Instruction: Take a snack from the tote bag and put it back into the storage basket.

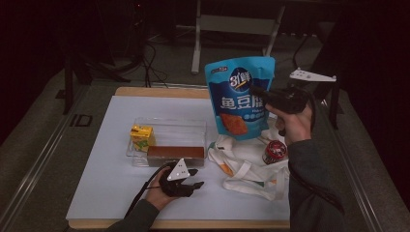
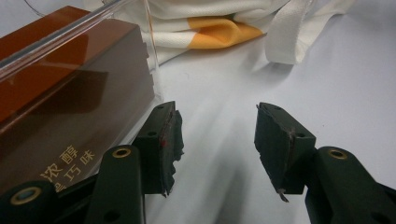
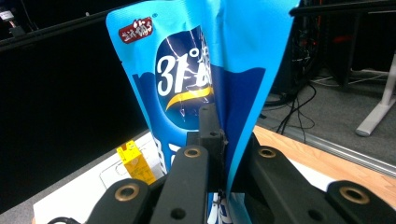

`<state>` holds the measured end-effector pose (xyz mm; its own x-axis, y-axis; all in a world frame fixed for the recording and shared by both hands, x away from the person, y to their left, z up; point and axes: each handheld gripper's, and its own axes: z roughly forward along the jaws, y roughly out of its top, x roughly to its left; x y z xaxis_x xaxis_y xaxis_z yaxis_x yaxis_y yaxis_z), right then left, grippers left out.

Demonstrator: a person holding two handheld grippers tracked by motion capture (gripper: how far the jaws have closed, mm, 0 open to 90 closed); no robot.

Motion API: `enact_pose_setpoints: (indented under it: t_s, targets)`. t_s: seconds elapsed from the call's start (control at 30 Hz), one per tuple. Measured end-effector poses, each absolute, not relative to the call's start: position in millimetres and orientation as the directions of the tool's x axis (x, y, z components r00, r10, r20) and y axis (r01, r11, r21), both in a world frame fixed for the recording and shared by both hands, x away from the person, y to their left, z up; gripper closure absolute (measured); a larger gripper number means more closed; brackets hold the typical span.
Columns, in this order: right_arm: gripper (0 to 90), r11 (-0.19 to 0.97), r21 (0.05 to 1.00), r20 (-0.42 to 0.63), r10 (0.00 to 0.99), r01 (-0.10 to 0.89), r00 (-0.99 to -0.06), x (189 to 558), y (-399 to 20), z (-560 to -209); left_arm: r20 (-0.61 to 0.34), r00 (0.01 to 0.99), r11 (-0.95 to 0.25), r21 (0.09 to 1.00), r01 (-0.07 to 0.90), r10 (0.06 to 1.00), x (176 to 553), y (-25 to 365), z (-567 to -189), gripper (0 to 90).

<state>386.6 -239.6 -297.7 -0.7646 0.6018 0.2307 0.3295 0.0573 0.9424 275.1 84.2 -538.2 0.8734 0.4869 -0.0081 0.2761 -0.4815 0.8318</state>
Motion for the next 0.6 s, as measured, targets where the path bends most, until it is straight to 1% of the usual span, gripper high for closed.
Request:
enact_pose_setpoints:
  t_s: [0.6]
  targets:
    - [88.8,0.039,0.939,0.259,0.571,0.341,-0.779,398.5,-206.5,-296.7,-0.004,0.874,-0.485,0.83,0.274,0.486,274.6,83.9,-538.2,48.9]
